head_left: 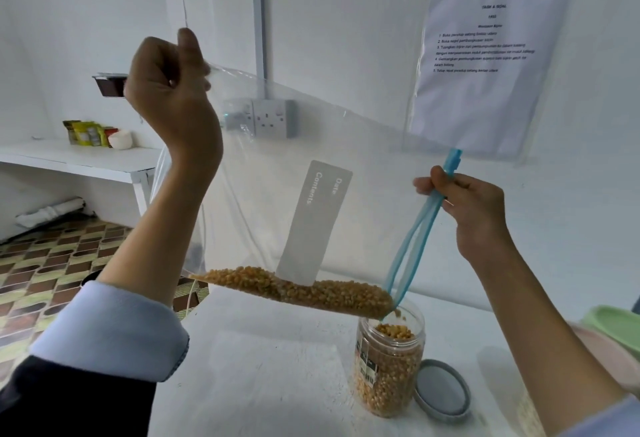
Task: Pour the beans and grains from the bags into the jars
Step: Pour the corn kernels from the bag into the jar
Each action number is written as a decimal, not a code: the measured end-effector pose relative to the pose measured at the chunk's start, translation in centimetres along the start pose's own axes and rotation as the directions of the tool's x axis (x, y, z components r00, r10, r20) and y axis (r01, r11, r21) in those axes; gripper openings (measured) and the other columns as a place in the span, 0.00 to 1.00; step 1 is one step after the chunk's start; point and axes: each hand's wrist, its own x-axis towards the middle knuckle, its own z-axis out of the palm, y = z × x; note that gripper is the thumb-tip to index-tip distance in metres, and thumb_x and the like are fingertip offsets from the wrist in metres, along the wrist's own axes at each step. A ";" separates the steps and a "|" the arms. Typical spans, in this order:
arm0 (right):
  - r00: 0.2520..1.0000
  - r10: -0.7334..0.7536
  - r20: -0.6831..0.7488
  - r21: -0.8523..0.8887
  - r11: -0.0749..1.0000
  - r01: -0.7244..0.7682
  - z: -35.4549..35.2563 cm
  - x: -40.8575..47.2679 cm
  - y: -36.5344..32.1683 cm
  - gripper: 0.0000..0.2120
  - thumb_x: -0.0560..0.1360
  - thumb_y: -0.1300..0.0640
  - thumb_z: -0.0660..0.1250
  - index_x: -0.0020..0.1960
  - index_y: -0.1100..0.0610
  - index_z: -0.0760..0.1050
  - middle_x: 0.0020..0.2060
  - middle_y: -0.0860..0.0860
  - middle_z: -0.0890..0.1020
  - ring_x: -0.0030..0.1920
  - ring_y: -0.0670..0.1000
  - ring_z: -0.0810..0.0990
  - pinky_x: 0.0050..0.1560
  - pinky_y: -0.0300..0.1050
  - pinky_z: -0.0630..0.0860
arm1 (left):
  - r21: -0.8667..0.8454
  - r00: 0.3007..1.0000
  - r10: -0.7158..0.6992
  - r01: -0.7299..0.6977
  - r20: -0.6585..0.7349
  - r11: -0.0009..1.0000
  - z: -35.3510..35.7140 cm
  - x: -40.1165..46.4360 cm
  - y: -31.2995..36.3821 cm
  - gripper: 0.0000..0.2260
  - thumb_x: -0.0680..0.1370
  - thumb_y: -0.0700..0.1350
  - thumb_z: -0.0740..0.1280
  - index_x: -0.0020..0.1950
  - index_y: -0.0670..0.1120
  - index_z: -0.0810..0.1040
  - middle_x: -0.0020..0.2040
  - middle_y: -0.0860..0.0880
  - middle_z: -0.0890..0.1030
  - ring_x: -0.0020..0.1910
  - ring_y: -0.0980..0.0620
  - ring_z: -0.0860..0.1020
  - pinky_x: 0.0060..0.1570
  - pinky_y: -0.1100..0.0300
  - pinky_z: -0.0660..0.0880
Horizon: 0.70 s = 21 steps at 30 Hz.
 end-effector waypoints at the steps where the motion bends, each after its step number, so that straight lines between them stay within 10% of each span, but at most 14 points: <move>1: 1.000 0.008 0.023 -0.006 1.000 -0.008 0.1 0.0 0.1 0.07 0.74 0.54 0.69 0.40 0.56 0.81 0.40 0.50 0.86 0.52 0.54 0.83 0.68 0.54 0.70 | 0.001 1.000 0.007 -0.007 -0.004 1.000 0.0 0.0 0.0 0.17 0.77 0.43 0.65 0.31 0.52 0.64 0.23 0.59 0.71 0.24 0.57 0.69 0.30 0.60 0.67; 21: 0.994 -0.004 0.109 0.046 0.999 -0.001 -0.8 -0.4 0.1 0.08 0.72 0.53 0.68 0.43 0.58 0.79 0.40 0.51 0.85 0.41 0.52 0.84 0.57 0.49 0.79 | 0.064 0.988 -0.101 0.094 0.113 0.993 -0.8 -0.4 0.4 0.16 0.77 0.47 0.65 0.31 0.51 0.64 0.25 0.59 0.72 0.26 0.57 0.72 0.32 0.65 0.68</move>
